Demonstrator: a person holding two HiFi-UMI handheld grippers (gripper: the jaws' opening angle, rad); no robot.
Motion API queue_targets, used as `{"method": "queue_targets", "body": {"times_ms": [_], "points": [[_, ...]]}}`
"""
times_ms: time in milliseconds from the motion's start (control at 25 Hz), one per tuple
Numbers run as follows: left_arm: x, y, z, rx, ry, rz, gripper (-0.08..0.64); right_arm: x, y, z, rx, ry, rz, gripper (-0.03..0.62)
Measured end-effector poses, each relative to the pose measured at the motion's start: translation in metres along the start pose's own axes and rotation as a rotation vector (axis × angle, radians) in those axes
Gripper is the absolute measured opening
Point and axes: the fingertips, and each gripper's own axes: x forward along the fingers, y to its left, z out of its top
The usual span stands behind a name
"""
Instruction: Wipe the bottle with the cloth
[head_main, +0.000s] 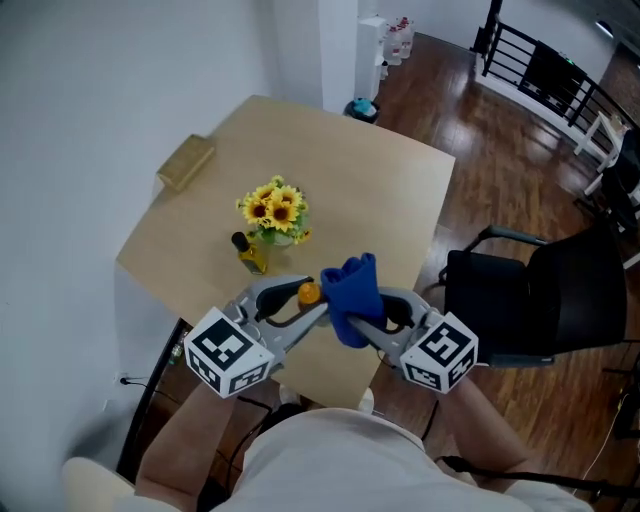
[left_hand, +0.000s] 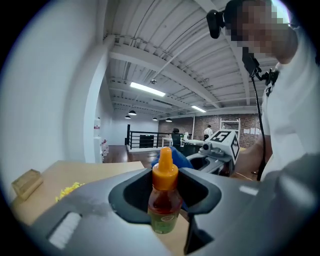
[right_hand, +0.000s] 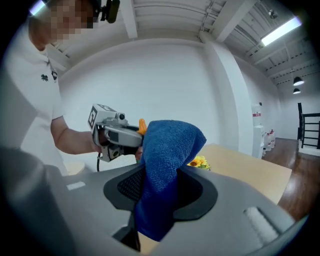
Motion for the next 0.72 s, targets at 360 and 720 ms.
{"method": "queue_targets", "body": {"times_ms": [360, 720], "points": [[-0.006, -0.018, 0.021, -0.046, -0.033, 0.068, 0.158, -0.021, -0.008, -0.075, 0.056, 0.141, 0.040, 0.158], [0.008, -0.026, 0.017, -0.070, -0.012, 0.094, 0.158, -0.067, 0.052, 0.003, -0.131, -0.007, 0.147, 0.158]]}}
